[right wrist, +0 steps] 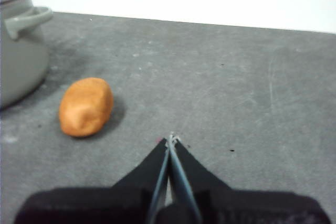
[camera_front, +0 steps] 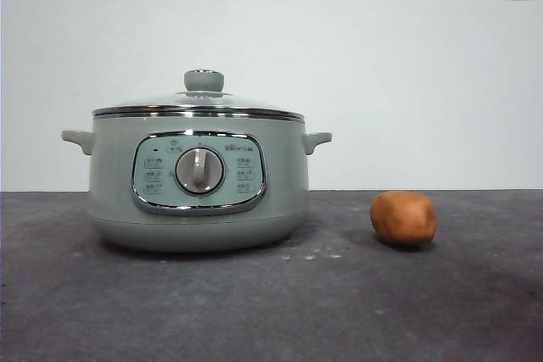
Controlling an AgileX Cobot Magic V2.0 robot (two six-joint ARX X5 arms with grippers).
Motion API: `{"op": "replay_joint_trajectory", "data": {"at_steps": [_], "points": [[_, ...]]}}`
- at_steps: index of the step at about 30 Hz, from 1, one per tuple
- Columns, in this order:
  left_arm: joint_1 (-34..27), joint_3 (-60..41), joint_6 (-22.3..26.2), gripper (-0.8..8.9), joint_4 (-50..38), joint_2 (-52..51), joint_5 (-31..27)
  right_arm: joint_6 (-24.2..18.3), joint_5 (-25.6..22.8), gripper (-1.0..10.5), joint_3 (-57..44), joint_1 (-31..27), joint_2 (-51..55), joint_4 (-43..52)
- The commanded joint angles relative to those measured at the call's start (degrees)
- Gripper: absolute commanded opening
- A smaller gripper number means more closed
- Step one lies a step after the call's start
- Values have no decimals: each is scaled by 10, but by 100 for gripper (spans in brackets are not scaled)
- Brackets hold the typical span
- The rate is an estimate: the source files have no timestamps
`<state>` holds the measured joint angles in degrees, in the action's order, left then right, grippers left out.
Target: Pick up the potato,open the lid,put the potato in the pot,close the lid
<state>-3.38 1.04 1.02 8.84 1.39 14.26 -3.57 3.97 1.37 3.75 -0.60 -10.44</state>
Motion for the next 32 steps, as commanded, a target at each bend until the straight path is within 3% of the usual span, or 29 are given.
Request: {"op": "replay_joint_trajectory", "data": {"at_steps": [1, 10, 19, 22, 32], "points": [[-2, -4, -42, -5, -8, -1, 12, 51, 2, -6, -5, 0, 1, 17], [-1, 37, -126, -7, -1, 7, 29, 145, 2, -12, 48, 0, -7, 45], [-1, 163, -127, -6, 89, 69, 68, 170, 70, -11, 179, 0, -104, 2], [-1, 213, -123, -6, 113, 98, 95, 164, 88, -11, 247, 0, -156, -54], [-1, 375, -78, -6, 259, 202, 191, 30, 172, -11, 493, 0, -320, -310]]}}
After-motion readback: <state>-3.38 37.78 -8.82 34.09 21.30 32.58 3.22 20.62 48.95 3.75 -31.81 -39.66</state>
